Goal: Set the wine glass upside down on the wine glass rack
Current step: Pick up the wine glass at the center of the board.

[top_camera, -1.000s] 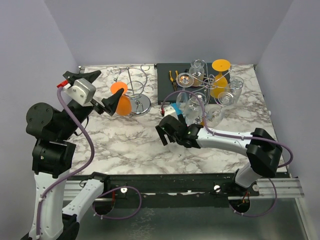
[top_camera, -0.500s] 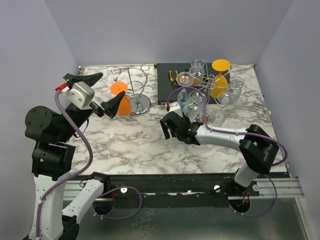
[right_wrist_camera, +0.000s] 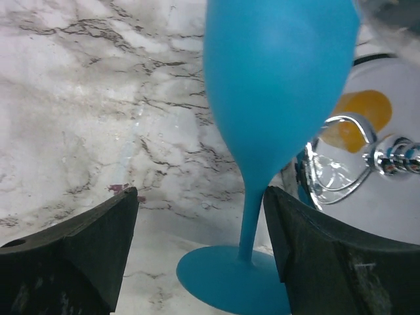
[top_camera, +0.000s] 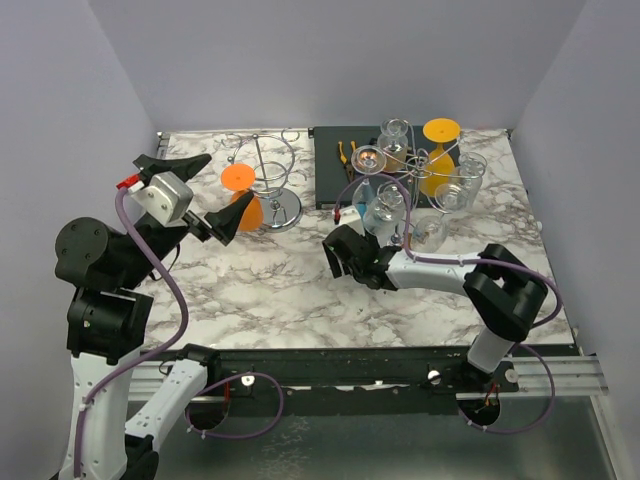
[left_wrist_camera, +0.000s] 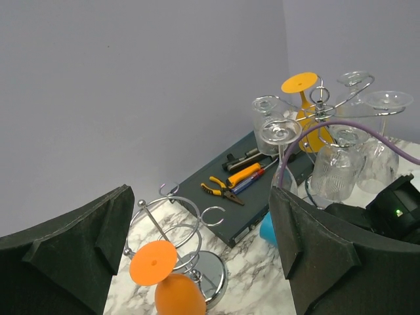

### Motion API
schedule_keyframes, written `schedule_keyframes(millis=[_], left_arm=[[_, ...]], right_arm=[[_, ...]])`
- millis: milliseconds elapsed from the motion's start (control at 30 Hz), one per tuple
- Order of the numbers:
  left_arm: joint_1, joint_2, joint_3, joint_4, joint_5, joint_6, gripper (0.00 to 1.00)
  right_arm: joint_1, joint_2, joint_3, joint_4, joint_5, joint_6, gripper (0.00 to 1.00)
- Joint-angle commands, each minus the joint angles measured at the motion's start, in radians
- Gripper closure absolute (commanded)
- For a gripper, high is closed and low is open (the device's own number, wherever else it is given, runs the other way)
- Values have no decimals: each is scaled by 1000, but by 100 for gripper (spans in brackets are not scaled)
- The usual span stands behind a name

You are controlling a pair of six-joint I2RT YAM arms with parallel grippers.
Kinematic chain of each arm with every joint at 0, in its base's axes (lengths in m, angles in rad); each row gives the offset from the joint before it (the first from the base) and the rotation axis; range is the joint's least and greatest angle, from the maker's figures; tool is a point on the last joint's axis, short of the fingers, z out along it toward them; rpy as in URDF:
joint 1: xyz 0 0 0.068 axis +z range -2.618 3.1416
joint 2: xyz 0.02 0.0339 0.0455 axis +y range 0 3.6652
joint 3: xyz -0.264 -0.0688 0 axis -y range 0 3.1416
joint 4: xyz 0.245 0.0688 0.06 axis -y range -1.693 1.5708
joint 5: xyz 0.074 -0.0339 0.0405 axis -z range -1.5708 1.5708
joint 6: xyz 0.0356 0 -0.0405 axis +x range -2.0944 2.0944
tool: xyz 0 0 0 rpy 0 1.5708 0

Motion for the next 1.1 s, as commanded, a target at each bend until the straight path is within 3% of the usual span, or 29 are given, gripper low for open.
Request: schedule_keyframes(millis=[0, 267, 467, 1067], left_arm=[[-3, -21, -13, 6, 26, 5, 10], [-4, -21, -15, 6, 22, 17, 10], [-4, -19, -20, 8, 27, 16, 10], [-4, -18, -21, 8, 33, 29, 10]], right_arm=[[12, 43, -30, 80, -111, -24, 20], [105, 65, -28, 110, -75, -59, 25], [109, 44, -18, 110, -3, -80, 26], [160, 86, -2, 182, -99, -158, 63]])
